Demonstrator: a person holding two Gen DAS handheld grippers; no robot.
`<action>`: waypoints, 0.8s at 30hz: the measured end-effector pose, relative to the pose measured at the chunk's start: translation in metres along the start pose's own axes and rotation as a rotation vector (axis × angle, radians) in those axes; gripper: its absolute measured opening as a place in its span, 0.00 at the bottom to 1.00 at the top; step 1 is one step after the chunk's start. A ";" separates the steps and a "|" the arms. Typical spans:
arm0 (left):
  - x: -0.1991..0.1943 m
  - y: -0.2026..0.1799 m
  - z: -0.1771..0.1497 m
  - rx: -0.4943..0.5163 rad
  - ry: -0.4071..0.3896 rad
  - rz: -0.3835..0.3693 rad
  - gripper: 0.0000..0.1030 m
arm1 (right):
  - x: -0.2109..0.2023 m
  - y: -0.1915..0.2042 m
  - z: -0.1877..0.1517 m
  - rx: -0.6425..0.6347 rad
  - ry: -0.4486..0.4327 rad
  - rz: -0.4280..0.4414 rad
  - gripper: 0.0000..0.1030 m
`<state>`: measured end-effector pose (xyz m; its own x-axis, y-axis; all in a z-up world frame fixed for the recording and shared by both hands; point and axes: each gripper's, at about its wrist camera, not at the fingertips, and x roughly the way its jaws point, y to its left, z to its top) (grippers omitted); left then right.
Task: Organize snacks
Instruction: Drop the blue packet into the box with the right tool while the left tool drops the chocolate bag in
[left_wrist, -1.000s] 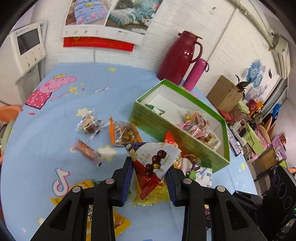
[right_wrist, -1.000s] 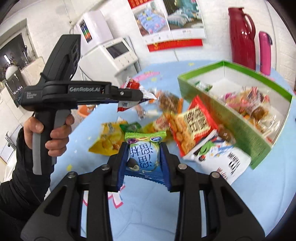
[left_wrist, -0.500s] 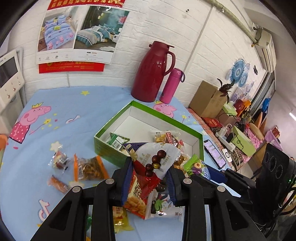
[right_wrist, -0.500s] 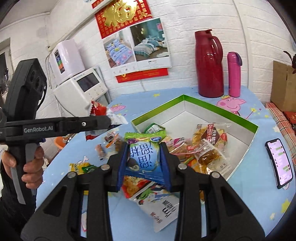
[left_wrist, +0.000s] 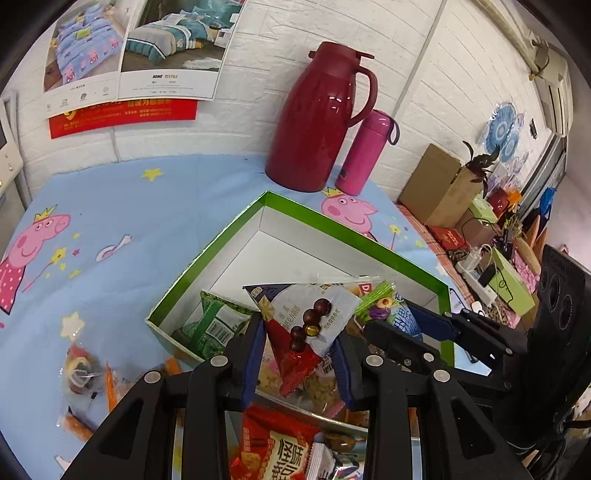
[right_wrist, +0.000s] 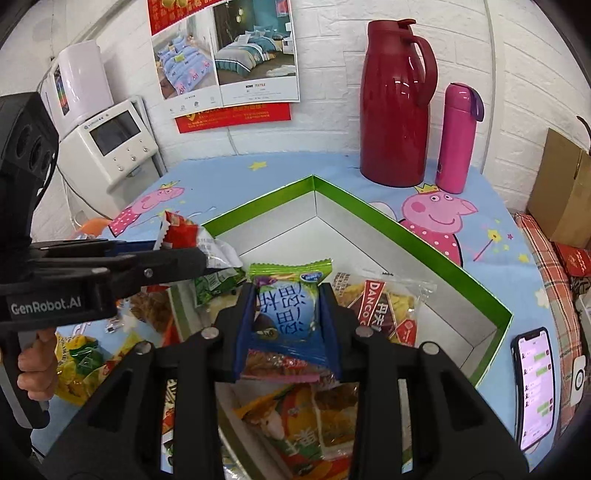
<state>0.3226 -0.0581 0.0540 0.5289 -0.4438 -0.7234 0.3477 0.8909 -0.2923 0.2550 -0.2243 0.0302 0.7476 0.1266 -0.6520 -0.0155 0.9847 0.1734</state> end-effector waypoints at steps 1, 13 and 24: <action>0.004 0.001 0.001 -0.002 0.005 0.003 0.33 | 0.004 -0.001 0.002 -0.007 0.006 -0.006 0.35; -0.001 0.018 -0.005 -0.047 -0.070 0.049 0.83 | 0.001 -0.025 -0.001 0.021 -0.009 -0.070 0.81; -0.065 0.000 -0.035 -0.053 -0.095 0.012 0.84 | -0.076 -0.005 -0.016 0.081 -0.120 0.023 0.90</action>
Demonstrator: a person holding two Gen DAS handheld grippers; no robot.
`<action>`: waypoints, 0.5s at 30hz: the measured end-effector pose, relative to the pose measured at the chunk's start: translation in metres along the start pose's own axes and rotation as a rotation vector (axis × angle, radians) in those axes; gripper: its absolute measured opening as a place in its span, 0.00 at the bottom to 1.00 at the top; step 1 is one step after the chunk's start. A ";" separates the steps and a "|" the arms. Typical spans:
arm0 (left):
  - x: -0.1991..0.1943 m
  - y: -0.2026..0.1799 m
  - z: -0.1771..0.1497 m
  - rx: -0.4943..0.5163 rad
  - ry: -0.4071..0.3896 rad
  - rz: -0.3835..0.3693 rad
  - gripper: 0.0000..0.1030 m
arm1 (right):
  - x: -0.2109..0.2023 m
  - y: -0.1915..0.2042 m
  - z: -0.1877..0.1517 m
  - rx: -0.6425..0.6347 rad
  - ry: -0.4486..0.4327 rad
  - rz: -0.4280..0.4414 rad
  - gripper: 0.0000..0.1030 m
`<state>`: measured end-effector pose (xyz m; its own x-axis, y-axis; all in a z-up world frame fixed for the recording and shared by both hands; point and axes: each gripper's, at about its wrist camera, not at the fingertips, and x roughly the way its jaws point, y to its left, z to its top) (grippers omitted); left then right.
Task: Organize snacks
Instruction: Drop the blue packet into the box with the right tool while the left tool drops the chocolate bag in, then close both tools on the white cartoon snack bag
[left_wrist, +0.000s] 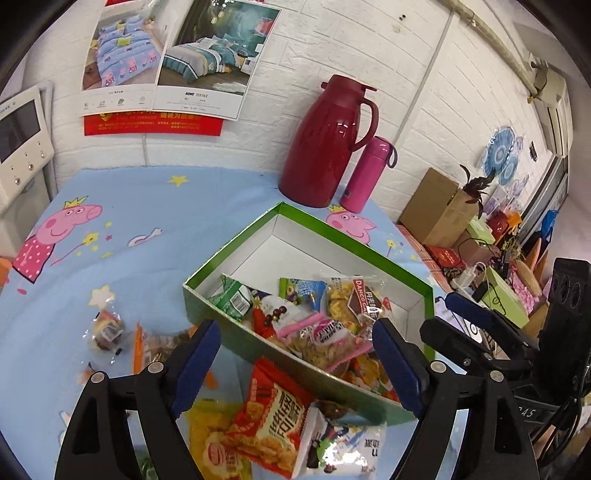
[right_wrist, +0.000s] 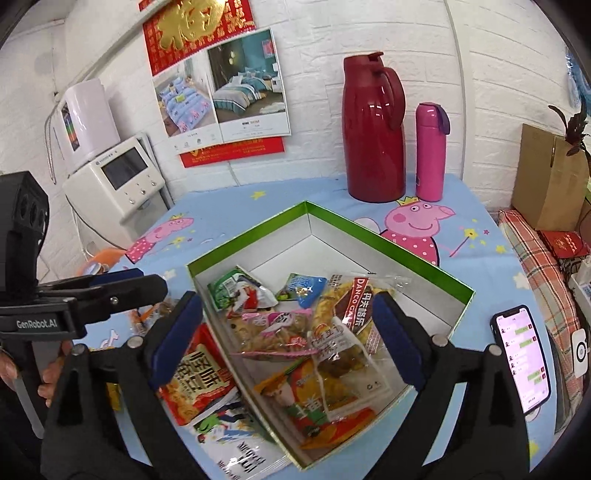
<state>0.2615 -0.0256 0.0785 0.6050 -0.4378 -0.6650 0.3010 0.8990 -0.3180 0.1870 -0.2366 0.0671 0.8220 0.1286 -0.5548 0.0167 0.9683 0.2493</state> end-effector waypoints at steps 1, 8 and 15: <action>-0.008 -0.002 -0.005 0.002 -0.002 -0.006 0.84 | -0.009 0.002 -0.003 0.005 -0.014 0.010 0.91; -0.048 -0.004 -0.047 -0.017 -0.028 -0.087 0.86 | -0.060 0.013 -0.030 0.061 -0.076 0.068 0.93; -0.042 -0.006 -0.088 -0.015 0.055 -0.214 0.86 | -0.070 0.001 -0.080 0.204 -0.020 0.127 0.93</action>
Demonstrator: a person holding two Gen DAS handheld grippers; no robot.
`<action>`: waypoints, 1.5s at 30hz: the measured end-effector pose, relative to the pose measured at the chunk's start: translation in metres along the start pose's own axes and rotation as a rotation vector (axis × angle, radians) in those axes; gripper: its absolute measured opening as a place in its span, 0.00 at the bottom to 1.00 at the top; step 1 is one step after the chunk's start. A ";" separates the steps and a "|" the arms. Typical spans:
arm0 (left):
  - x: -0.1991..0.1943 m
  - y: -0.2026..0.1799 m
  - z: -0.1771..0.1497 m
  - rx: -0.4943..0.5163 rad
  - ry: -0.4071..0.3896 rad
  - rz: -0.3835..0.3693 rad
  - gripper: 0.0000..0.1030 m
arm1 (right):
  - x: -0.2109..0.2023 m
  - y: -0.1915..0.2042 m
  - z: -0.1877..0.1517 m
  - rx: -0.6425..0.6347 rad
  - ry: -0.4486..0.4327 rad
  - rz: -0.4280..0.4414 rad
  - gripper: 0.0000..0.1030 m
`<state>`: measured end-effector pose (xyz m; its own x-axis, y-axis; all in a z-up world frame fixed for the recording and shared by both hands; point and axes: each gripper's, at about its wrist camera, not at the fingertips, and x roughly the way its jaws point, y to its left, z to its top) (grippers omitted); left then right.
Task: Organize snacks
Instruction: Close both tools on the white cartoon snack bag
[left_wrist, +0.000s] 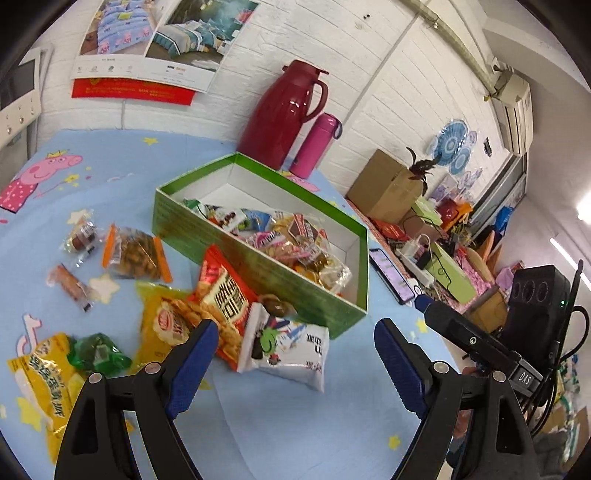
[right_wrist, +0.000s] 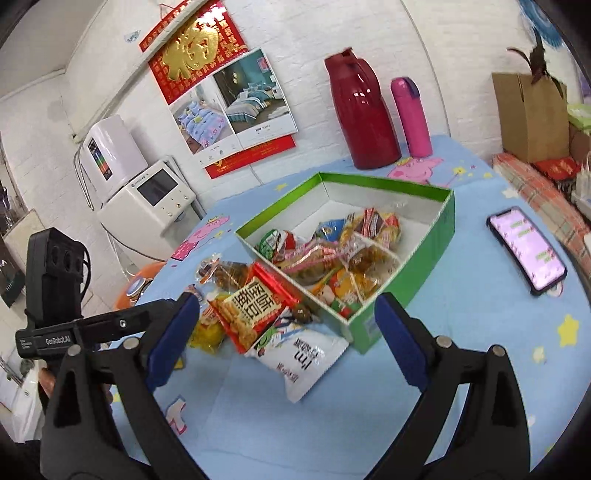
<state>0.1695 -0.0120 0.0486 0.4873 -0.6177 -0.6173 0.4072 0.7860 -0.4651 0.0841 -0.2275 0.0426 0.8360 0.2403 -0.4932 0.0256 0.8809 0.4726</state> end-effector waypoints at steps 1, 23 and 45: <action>0.004 0.000 -0.003 0.000 0.016 -0.010 0.85 | 0.002 -0.006 -0.007 0.036 0.018 0.018 0.93; 0.087 0.023 -0.001 0.041 0.247 -0.009 0.65 | 0.077 -0.047 -0.051 0.278 0.250 0.136 0.50; 0.085 0.016 -0.034 -0.051 0.323 -0.156 0.65 | 0.024 -0.077 -0.055 0.230 0.237 0.083 0.50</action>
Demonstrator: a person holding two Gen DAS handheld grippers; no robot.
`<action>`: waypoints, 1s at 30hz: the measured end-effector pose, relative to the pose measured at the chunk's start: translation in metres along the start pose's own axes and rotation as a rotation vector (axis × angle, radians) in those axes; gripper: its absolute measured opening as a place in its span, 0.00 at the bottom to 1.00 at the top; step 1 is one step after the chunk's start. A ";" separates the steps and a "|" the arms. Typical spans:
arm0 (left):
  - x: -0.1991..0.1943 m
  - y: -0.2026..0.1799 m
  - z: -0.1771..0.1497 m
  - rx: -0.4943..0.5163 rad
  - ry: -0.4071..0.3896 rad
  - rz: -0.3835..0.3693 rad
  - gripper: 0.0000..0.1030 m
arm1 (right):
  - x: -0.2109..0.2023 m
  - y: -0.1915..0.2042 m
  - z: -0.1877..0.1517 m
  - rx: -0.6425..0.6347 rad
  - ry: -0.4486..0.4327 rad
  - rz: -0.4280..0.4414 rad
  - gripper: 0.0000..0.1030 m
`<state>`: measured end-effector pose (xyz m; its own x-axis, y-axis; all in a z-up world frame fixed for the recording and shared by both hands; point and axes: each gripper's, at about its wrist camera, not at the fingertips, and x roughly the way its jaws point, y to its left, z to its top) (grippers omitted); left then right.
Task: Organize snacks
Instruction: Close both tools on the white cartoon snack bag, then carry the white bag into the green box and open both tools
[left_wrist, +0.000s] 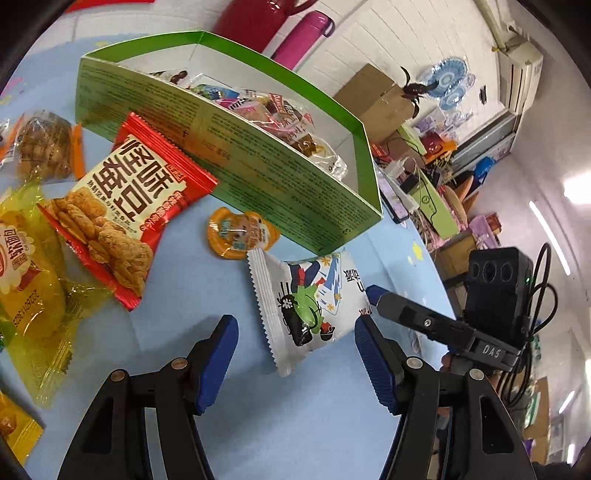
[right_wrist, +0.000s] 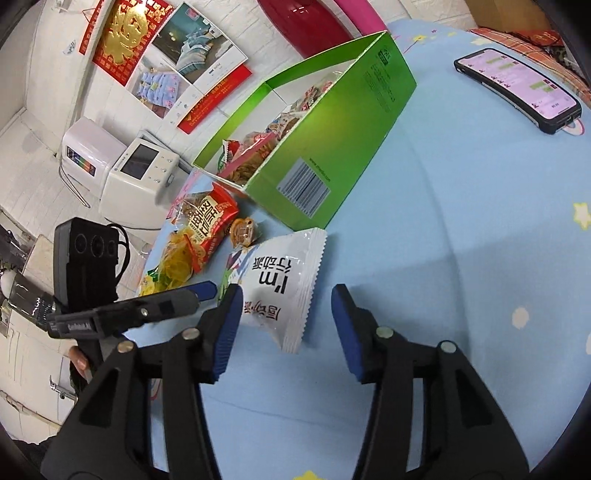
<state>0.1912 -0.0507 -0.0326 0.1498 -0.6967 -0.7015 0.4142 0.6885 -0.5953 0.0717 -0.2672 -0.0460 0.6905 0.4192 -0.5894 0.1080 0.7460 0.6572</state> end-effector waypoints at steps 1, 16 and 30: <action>0.000 0.003 0.002 -0.015 0.001 -0.011 0.65 | 0.002 -0.002 0.002 0.004 0.013 0.003 0.50; 0.026 -0.013 0.007 0.039 0.002 -0.020 0.64 | 0.022 -0.003 0.015 -0.003 0.065 0.100 0.48; 0.003 -0.047 -0.003 0.057 -0.103 -0.008 0.38 | -0.010 0.031 0.005 -0.056 -0.022 0.079 0.28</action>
<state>0.1695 -0.0845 -0.0078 0.2364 -0.7208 -0.6516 0.4653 0.6727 -0.5754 0.0715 -0.2511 -0.0175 0.7107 0.4667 -0.5264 0.0131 0.7393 0.6732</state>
